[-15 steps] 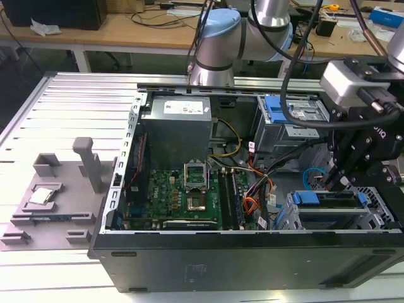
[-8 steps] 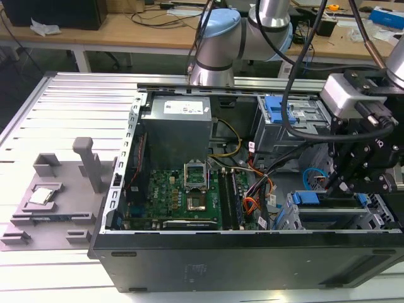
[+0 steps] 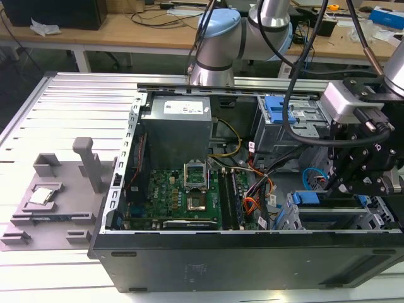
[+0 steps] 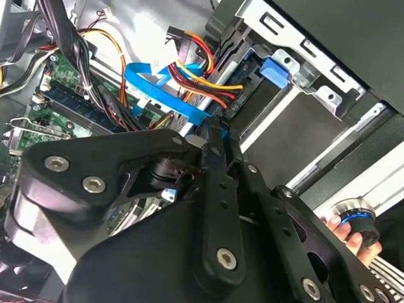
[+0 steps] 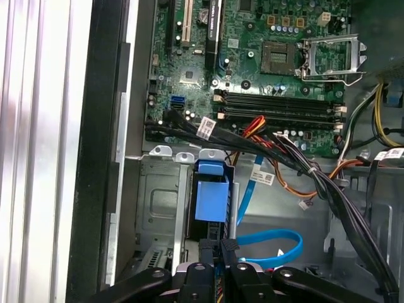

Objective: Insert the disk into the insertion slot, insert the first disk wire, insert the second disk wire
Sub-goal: 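Insert the second disk wire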

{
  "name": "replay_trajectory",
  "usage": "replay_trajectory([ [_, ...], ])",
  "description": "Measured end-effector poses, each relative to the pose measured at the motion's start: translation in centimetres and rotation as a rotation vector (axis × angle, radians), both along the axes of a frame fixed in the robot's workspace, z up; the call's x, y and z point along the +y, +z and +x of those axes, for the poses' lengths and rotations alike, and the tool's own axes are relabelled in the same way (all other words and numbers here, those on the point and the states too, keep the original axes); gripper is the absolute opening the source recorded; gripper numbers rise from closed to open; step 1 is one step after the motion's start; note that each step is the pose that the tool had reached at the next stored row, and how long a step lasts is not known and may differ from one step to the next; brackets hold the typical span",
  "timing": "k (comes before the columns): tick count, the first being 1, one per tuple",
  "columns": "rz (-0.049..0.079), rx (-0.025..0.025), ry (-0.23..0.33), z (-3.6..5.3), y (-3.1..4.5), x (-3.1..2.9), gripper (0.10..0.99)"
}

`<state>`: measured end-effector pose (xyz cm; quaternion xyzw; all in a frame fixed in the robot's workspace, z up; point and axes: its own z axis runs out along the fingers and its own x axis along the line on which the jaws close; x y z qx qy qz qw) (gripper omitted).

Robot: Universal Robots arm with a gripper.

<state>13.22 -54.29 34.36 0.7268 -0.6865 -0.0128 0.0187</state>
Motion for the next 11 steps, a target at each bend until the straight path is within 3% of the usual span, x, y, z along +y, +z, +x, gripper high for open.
replay_trajectory([
  [11,0.005,-0.0016,0.0,0.02,0.04,0.0,0.165],
])
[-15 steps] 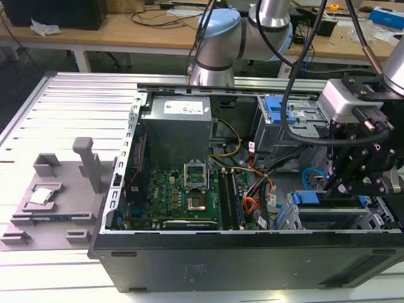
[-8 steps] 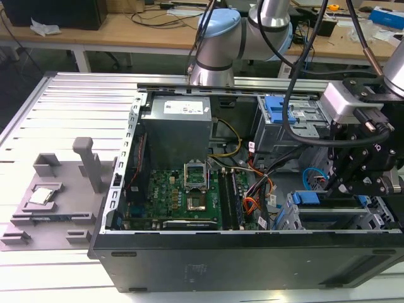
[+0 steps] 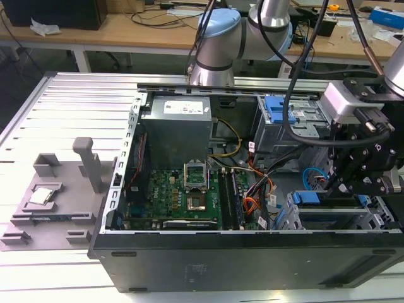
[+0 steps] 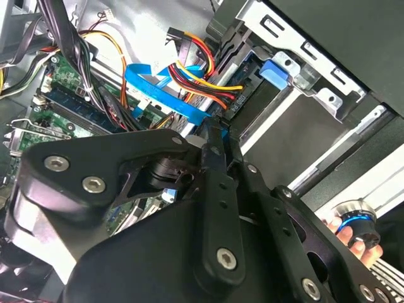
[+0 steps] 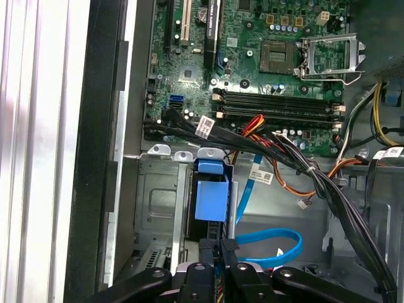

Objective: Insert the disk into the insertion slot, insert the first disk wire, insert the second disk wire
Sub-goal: 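Insert the second disk wire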

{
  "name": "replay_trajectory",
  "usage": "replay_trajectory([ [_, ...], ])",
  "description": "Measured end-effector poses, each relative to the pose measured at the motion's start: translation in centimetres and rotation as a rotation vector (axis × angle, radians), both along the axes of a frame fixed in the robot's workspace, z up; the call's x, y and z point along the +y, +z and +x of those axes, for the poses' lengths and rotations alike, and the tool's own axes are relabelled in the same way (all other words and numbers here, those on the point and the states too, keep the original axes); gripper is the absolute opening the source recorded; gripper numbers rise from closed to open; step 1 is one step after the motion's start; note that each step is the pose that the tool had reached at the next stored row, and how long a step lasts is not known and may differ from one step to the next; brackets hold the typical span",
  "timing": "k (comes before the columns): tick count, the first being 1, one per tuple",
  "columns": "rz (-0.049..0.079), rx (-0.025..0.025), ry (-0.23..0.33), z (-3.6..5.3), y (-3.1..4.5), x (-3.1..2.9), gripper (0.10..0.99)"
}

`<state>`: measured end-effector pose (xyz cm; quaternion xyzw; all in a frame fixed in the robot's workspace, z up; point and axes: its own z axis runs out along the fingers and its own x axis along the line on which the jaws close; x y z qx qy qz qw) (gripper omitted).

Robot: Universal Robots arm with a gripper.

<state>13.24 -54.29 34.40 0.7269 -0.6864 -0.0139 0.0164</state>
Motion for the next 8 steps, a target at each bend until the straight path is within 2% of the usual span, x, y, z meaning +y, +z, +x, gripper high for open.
replay_trajectory([
  [3,0.001,-0.0003,0.0,0.0,0.07,0.0,0.165],
  [4,0.007,-0.0003,0.0,0.0,0.06,0.0,0.165],
  [8,0.011,-0.0002,0.0,0.0,-0.18,-0.03,0.165],
])
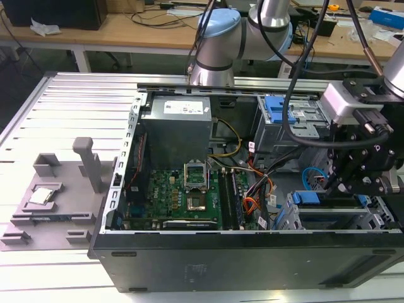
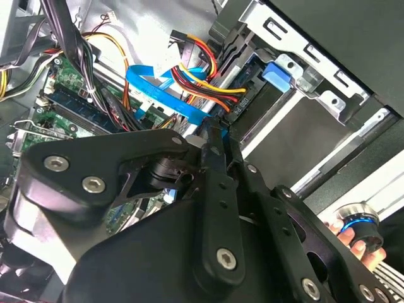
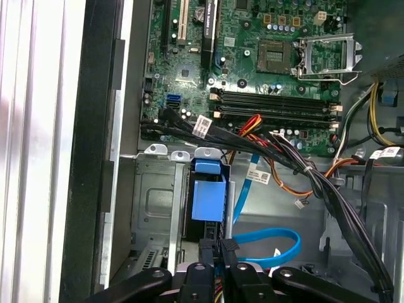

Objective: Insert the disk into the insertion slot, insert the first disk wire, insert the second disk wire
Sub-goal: 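Insert the second disk wire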

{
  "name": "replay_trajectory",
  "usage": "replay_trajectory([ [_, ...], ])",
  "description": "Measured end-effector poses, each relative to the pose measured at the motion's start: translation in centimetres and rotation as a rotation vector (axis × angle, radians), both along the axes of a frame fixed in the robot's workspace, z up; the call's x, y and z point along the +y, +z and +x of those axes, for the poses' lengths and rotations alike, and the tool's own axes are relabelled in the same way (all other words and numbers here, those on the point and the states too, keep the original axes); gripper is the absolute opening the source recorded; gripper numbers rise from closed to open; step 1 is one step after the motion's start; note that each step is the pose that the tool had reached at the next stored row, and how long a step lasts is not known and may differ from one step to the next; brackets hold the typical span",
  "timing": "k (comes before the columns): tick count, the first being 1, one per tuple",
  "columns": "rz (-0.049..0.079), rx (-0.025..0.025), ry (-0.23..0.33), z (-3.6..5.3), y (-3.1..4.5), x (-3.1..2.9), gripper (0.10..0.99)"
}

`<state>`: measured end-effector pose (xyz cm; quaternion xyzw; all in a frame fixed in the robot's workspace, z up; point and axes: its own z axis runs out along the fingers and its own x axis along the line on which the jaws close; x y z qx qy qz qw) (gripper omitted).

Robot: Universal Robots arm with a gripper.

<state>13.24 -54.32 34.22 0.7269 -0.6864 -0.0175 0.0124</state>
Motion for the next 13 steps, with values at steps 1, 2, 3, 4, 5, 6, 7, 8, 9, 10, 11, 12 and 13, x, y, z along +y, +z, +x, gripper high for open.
replay_trajectory([
  [1,0.0,0.0,0.0,0.0,-0.04,-0.02,0.165],
  [2,0.0,0.0,0.0,0.0,-0.08,-0.06,0.165],
  [3,0.0,0.0,0.0,0.0,-0.19,-0.13,0.165],
  [4,0.0,0.0001,0.0,0.0,-0.29,-0.21,0.165],
  [5,0.0,0.0001,0.0,0.0,-0.42,-0.36,0.165],
  [6,0.001,0.0001,0.0,0.0,-0.5,-0.42,0.165],
  [7,0.002,0.0001,0.0,0.0,-0.54,-0.45,0.165],
  [8,0.002,0.0001,0.0,0.0,-0.54,-0.45,0.165],
  [9,0.002,0.0001,0.0,0.0,-0.55,-0.46,0.176],
  [10,0.002,0.0,0.0,0.0,-0.5,-0.47,0.235],
  [11,0.002,-0.0001,0.0,0.0,-0.25,-0.47,0.235],
  [12,0.002,0.0,0.0,0.0,0.92,-0.46,0.235],
  [13,0.002,0.0,0.0,0.0,1.61,-0.46,0.235],
])
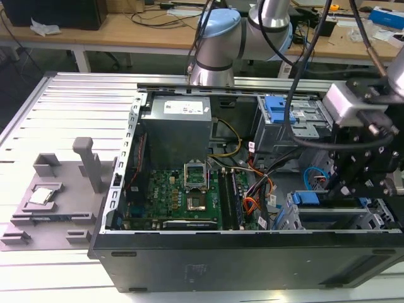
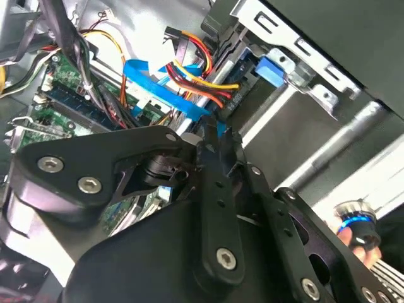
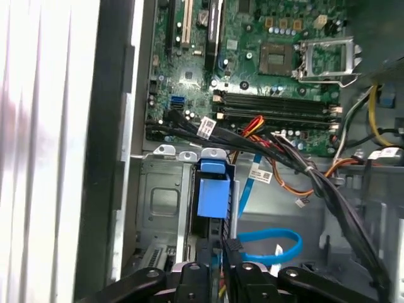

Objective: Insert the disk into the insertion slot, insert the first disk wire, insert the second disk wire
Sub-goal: 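Insert the second disk wire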

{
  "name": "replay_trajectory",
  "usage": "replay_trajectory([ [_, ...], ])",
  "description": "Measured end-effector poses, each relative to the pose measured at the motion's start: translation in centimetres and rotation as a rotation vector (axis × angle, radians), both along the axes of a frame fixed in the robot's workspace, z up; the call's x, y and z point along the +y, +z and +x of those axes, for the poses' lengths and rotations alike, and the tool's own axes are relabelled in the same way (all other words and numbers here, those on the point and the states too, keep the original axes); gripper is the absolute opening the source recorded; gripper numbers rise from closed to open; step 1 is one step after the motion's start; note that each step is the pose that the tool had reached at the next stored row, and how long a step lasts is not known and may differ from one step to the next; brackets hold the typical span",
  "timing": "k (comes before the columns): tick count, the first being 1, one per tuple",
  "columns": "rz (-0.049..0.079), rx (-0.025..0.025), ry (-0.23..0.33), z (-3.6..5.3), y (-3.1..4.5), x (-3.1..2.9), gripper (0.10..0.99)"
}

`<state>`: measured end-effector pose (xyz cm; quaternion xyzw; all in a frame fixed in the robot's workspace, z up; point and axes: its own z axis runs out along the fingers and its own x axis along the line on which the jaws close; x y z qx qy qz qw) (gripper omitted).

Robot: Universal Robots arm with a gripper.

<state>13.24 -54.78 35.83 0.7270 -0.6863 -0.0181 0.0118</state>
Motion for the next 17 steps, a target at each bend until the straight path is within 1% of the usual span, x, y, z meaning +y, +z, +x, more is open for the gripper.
replay_trajectory([
  [2,0.0,0.0,0.0,0.0,1.67,0.0,0.224],
  [4,0.0,0.0,0.0,0.0,2.74,0.01,0.106],
  [6,0.0,0.0,0.0,0.0,3.49,0.0,0.106],
  [17,0.001,0.0,0.0,0.0,3.51,0.0,0.106],
])
